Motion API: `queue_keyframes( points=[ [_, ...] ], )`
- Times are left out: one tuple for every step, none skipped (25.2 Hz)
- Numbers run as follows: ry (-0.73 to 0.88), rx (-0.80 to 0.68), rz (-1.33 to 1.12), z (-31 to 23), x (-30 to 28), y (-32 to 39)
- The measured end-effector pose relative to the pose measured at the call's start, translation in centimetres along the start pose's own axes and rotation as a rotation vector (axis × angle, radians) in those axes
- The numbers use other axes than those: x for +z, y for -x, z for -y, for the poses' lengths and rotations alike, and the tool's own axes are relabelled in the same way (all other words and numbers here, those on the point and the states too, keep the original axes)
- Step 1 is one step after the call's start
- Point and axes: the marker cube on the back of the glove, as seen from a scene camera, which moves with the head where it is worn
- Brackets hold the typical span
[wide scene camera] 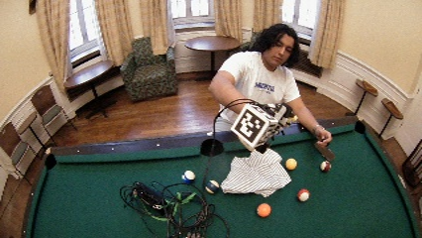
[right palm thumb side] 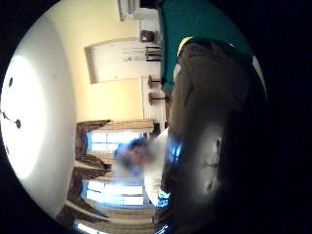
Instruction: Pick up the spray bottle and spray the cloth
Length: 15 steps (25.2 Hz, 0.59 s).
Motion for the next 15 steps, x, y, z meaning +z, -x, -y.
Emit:
queue_keyframes(
  points=[
    [-0.027,-0.042,0.038,-0.3,-0.2,0.2],
    [-0.055,-0.086,0.076,-0.5,-0.4,0.4],
    [-0.082,-0.129,0.112,-0.7,-0.5,0.5],
    [-0.106,-0.171,0.145,-1.0,-0.6,0.5],
    [-0.124,-0.209,0.172,-1.1,-0.6,0.5],
    [-0.137,-0.243,0.192,-1.3,-0.4,0.4],
    [-0.145,-0.271,0.207,-1.3,-0.2,0.2],
    [-0.148,-0.292,0.219,-1.3,0.1,-0.1],
    [-0.146,-0.308,0.23,-1.0,0.6,-0.5],
    [-0.142,-0.32,0.24,-0.7,1.2,-0.9],
    [-0.137,-0.328,0.247,-0.2,1.9,-1.3],
    [-0.13,-0.334,0.252,0.5,2.6,-1.7],
    [-0.125,-0.339,0.256,1.3,3.4,-2.1],
    [-0.122,-0.344,0.26,2.2,4.2,-2.3],
    [-0.121,-0.349,0.266,3.1,5.0,-2.5]
  ],
)
